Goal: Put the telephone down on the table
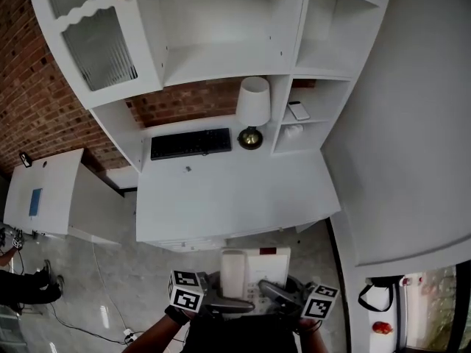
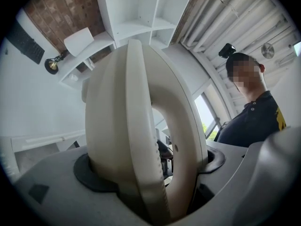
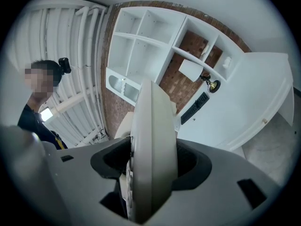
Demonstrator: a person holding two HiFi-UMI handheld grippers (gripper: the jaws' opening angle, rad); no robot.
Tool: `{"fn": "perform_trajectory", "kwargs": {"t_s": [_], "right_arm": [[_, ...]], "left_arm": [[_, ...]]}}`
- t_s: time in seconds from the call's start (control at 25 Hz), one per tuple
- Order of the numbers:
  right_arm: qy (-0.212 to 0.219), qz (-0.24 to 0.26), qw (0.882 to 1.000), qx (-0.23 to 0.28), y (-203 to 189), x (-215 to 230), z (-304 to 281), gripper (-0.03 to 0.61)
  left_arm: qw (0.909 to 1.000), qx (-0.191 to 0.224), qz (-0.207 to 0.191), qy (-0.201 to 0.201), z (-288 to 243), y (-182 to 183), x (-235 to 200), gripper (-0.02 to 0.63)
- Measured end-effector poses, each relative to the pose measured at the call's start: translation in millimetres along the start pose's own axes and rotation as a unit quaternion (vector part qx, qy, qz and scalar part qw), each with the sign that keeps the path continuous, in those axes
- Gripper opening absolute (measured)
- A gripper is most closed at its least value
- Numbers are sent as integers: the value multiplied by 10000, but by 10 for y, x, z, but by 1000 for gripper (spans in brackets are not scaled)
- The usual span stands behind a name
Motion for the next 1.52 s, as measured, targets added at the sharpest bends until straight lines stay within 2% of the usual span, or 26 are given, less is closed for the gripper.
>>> {"fn": "perform_trajectory", "kwargs": {"t_s": [0.48, 0.72, 0.96, 1.52], "right_arm": [[-298, 185, 9994, -63, 989, 210, -825, 244], [-497, 356, 9981, -10, 1307, 431, -1183, 244], [-484, 367, 9981, -64, 1426, 431, -1527, 244], [-161, 367, 9980, -489, 1581, 563, -2150, 244]], "left_arm": [[9995, 179, 93, -262, 203, 884, -931, 482], [9984, 263, 30, -492, 331, 1118, -1414, 482], [9981, 332, -28, -517, 562, 1313, -1595, 482], [9981, 593, -141, -58, 972, 1561, -1940, 483]]}}
Point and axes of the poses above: the fingertips, and each gripper's own axes: z backward along the fingers, x to its right, y out of its top, the point moved 2 cm from there along z, backward along the fingers, and after that the axes turned 12 degrees about -z, right-handed, at the moved point
